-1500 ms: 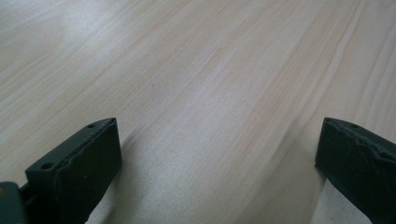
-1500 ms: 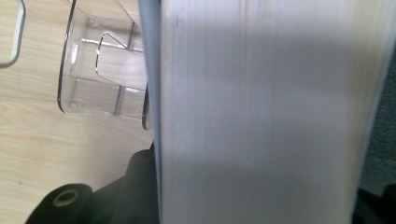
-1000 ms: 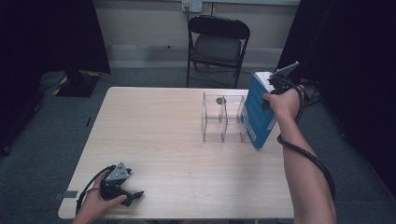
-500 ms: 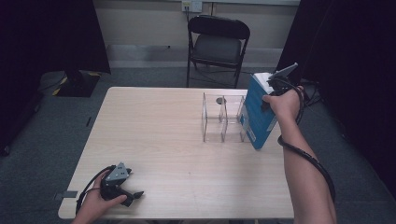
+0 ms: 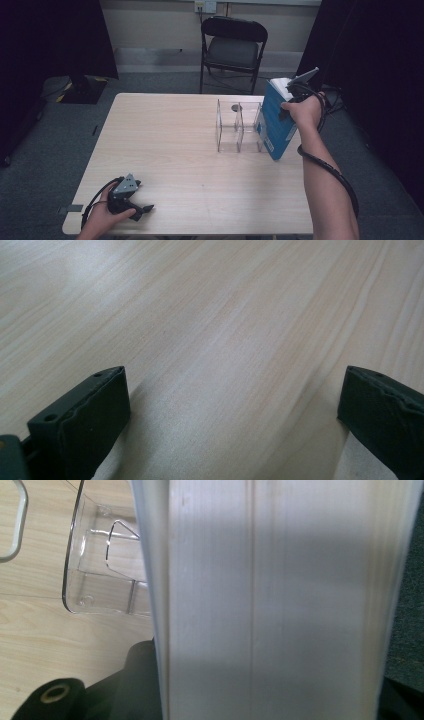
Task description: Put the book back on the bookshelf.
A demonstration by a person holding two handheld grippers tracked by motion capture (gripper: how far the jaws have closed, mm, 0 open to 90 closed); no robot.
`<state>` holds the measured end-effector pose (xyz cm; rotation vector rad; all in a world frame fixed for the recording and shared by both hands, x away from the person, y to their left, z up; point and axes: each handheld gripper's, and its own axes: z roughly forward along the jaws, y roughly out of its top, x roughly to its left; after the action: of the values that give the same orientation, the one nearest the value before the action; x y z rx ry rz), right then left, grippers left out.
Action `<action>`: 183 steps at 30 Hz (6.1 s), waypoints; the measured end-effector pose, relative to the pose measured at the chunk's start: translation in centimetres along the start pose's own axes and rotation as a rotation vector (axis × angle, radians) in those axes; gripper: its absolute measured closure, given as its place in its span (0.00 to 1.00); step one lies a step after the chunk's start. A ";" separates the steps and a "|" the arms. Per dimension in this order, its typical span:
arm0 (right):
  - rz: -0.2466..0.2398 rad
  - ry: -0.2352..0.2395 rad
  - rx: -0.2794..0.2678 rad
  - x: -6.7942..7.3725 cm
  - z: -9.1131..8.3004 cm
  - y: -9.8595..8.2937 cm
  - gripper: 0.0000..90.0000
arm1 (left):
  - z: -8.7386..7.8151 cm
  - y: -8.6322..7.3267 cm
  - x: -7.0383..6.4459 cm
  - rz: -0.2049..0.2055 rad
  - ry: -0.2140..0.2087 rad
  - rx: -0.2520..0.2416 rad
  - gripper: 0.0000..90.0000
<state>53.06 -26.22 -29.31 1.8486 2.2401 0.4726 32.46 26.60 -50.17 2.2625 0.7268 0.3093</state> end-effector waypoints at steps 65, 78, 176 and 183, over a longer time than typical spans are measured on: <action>-0.106 0.005 0.024 0.7 -3.8 -3.6 0.19 | 0.1 0.1 0.2 0.001 -0.006 0.000 0.00; -0.173 0.008 0.076 1.5 -2.9 -4.8 0.18 | 0.2 0.1 0.1 -0.008 -0.014 -0.009 0.00; -0.570 0.323 0.050 17.5 5.9 -9.9 0.24 | 0.2 0.1 0.1 -0.006 -0.009 0.002 0.00; -0.589 0.315 0.054 17.9 6.7 -9.9 0.24 | 0.2 0.1 0.1 -0.008 -0.013 0.000 0.00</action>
<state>42.80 -9.57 -38.25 1.0924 2.8649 0.6217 32.66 26.49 -50.29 2.2587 0.7285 0.2904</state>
